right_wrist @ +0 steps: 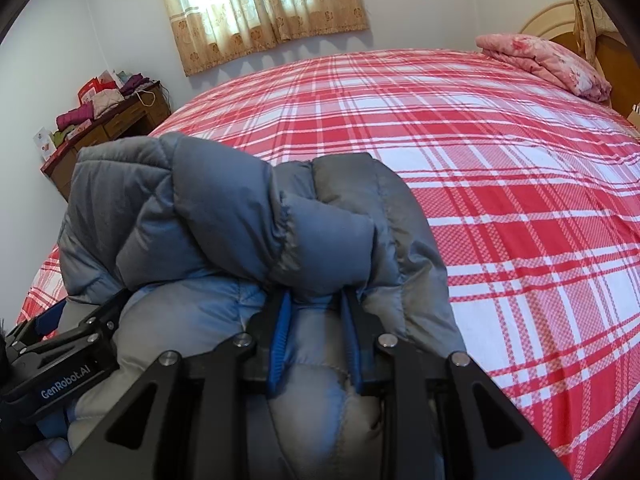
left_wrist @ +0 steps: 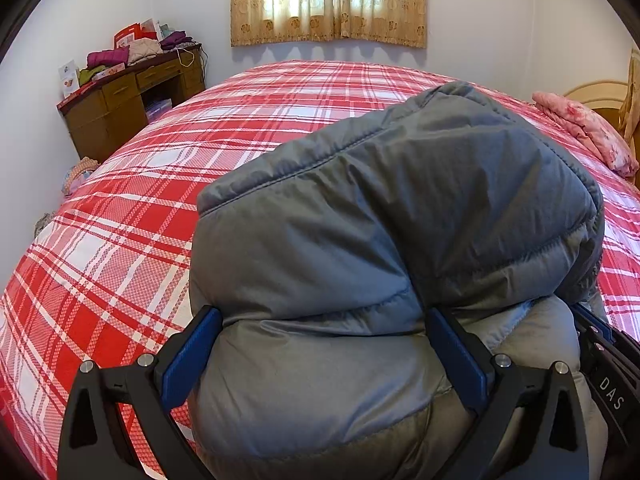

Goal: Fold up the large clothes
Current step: 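Hold the grey jacket bundle with the right gripper while the left gripper presses its top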

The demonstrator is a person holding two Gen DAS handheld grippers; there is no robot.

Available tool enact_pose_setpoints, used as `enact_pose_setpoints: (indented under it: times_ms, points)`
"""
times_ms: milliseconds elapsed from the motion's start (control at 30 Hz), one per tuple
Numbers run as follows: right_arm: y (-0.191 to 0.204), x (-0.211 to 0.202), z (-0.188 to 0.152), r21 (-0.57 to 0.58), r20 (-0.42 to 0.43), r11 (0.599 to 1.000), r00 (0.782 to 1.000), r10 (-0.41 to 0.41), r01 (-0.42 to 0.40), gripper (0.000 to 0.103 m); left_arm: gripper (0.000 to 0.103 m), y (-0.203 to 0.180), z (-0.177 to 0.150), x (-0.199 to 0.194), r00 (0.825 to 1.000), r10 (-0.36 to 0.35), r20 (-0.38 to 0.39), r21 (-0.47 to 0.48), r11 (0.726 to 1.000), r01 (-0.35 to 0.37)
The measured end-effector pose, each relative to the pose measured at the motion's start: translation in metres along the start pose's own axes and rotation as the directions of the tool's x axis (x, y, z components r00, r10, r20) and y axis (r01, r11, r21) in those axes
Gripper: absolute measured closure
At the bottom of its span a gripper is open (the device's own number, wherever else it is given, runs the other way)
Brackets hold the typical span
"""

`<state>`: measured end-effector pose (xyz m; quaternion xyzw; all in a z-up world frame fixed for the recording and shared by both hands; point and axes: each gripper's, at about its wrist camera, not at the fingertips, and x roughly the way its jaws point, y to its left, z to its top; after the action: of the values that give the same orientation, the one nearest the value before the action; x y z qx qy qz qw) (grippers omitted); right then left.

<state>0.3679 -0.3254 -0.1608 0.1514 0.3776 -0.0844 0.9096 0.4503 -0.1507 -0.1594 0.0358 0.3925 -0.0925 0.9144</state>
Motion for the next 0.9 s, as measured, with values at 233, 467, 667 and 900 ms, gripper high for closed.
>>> enact_pose_setpoints:
  times_ms: [233,467,667,900]
  points:
    - [0.002,0.0005,0.0005,-0.006,-0.003,1.0,1.0,-0.01,0.01,0.075,0.001,-0.0025,0.0003,0.0034,1.0,0.009,-0.011,0.008,1.0,-0.008]
    - [0.002,0.003,0.0013,-0.014,-0.006,1.0,1.0,-0.021,0.021,0.075,0.001,-0.0023,-0.0003,0.0058,1.0,0.014,-0.02,0.016,1.0,-0.014]
    - [0.0036,0.0042,0.0011,-0.025,-0.009,0.999,0.999,-0.037,0.037,0.075,0.001,-0.0042,0.0003,0.0078,0.999,0.025,-0.028,0.026,0.999,-0.024]
    - [0.0044,0.0044,0.0011,-0.027,-0.008,0.999,0.999,-0.041,0.04,0.075,0.001,-0.0048,-0.0002,0.0082,0.999,0.028,-0.029,0.029,0.999,-0.027]
